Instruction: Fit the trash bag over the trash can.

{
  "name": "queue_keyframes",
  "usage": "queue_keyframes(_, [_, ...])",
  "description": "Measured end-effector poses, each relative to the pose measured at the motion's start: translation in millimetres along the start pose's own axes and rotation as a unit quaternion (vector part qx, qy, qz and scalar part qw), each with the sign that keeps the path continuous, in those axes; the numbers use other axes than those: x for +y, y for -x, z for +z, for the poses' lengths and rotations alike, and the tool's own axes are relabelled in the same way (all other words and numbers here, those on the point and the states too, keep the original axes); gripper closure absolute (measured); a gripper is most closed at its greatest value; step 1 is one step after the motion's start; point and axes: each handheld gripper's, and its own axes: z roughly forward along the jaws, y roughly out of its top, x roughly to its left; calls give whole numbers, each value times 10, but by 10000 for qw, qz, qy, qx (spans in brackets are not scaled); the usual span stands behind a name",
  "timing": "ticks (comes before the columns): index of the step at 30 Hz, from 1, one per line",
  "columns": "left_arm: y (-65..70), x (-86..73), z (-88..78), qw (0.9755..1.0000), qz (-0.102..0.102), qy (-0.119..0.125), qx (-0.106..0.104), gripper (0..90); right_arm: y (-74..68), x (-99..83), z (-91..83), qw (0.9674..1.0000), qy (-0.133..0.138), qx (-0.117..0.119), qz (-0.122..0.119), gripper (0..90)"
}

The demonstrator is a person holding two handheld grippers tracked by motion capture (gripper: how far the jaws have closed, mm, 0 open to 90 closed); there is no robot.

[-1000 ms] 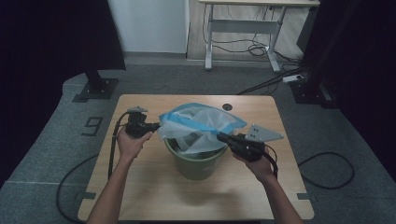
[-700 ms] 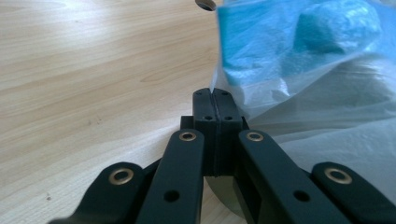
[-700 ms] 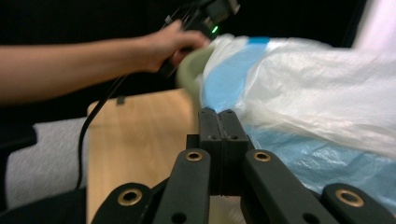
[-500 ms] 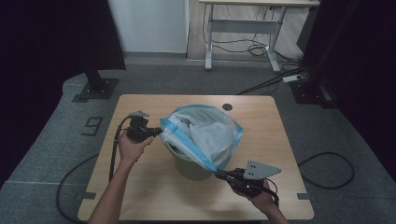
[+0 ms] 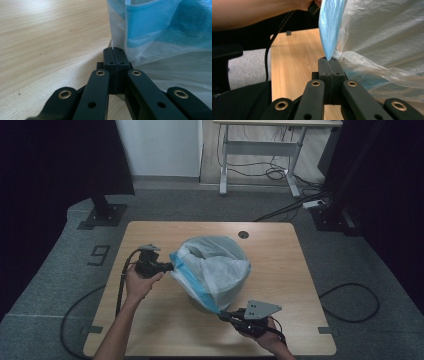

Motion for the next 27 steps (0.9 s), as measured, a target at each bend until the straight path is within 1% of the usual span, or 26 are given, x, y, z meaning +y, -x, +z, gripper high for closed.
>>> queue_keyframes(4, [26,-8,25,9999,95,-108,61,900,-9,-58,91,9999,-152,25,-3,891])
queue_keyframes(6, [38,-15,53,9995,161,-226,159,900,-7,-107,137,9996,-294,-2,-12,891])
queue_keyframes(8, [34,-28,84,9992,182,-314,189,900,-1,-161,168,9993,-384,-5,26,891])
queue_keyframes(14, [-21,-85,152,9992,48,-376,84,900,92,-304,172,9984,-530,-100,190,891])
queue_keyframes(18, [-28,-123,203,9993,-1,-373,-12,900,166,-425,167,9974,-580,-106,412,891])
queue_keyframes(20, [-33,-140,235,9993,-32,-378,-57,900,196,-474,172,9965,-651,-118,516,891])
queue_keyframes(25, [-61,-197,364,9989,-130,-414,-185,900,236,-550,180,9946,-778,-199,657,890])
queue_keyframes(27, [-79,-217,423,9985,-205,-424,-273,900,246,-566,169,9942,-788,-218,692,890])
